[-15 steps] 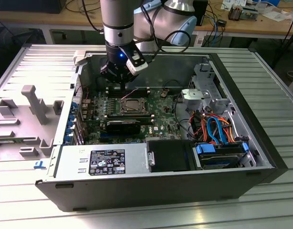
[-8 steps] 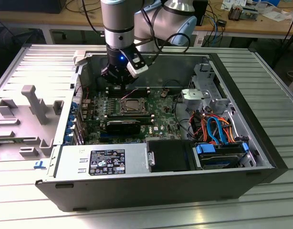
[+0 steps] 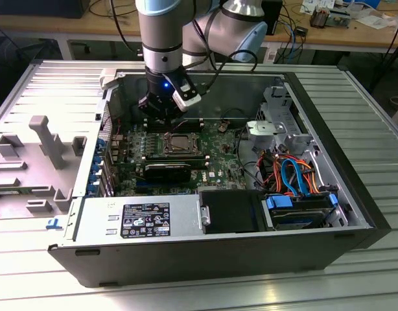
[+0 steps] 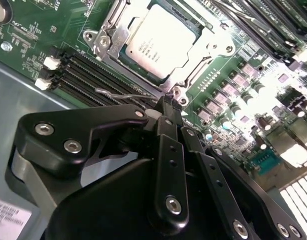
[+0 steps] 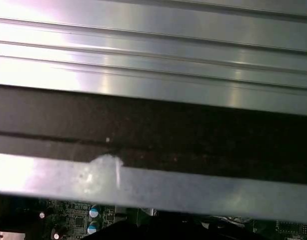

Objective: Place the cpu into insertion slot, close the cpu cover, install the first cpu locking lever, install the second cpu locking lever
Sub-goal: 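Install the first cpu locking lever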

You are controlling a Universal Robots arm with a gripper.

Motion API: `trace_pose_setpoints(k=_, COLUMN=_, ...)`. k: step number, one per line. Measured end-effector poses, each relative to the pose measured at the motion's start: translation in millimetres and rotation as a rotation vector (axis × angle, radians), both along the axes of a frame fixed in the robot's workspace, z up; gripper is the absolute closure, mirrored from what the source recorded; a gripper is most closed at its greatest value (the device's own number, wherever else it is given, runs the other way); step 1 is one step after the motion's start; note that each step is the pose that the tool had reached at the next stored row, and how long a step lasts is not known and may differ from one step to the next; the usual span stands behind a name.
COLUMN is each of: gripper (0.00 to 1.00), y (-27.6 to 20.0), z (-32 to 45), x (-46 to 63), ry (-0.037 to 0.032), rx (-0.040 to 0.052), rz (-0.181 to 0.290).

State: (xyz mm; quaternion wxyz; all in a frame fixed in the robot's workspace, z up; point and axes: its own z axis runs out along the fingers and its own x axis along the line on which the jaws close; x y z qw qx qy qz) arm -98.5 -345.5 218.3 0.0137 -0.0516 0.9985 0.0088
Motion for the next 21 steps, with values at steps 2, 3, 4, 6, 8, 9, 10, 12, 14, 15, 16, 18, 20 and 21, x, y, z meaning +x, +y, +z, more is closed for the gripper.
trace_pose_setpoints(k=2, gripper=0.89, y=0.0, z=-2.8, x=0.8, ry=0.0001, rx=-0.0001, rz=0.0)
trace_pose_setpoints(k=3, gripper=0.89, y=0.1, z=-4.0, x=1.2, ry=0.0001, rx=-0.0002, rz=0.0)
trace_pose_setpoints(k=4, gripper=0.89, y=0.1, z=-4.9, x=1.6, ry=0.0002, rx=-0.0001, rz=0.0)
trace_pose_setpoints(k=6, gripper=0.89, y=0.3, z=-5.8, x=1.7, ry=0.0001, rx=-0.0002, rz=0.001)
trace_pose_setpoints(k=8, gripper=0.89, y=0.3, z=-6.8, x=1.7, ry=0.0001, rx=-0.0001, rz=0.004)
trace_pose_setpoints(k=9, gripper=0.89, y=0.3, z=-7.1, x=1.9, ry=0.0003, rx=-0.0003, rz=0.007)
trace_pose_setpoints(k=10, gripper=0.89, y=0.3, z=-7.2, x=2.4, ry=0.0004, rx=-0.0003, rz=0.008)
trace_pose_setpoints(k=12, gripper=0.89, y=0.3, z=-7.4, x=6.5, ry=0.0002, rx=-0.0001, rz=0.013)
trace_pose_setpoints(k=14, gripper=0.89, y=0.3, z=-7.6, x=11.4, ry=0.0001, rx=-0.0001, rz=0.014)
trace_pose_setpoints(k=15, gripper=0.89, y=0.3, z=-7.6, x=13.7, ry=0.0002, rx=-0.0001, rz=0.015)
trace_pose_setpoints(k=16, gripper=0.89, y=0.3, z=-7.6, x=15.9, ry=0.0001, rx=0.0001, rz=0.015)
trace_pose_setpoints(k=18, gripper=0.89, y=0.3, z=-7.7, x=19.0, ry=0.0001, rx=0.0004, rz=0.016)
trace_pose_setpoints(k=20, gripper=0.89, y=0.3, z=-7.7, x=21.9, ry=0.0001, rx=0.0005, rz=0.016)
trace_pose_setpoints(k=21, gripper=0.89, y=0.3, z=-7.7, x=22.4, ry=0.0, rx=0.0006, rz=0.016)
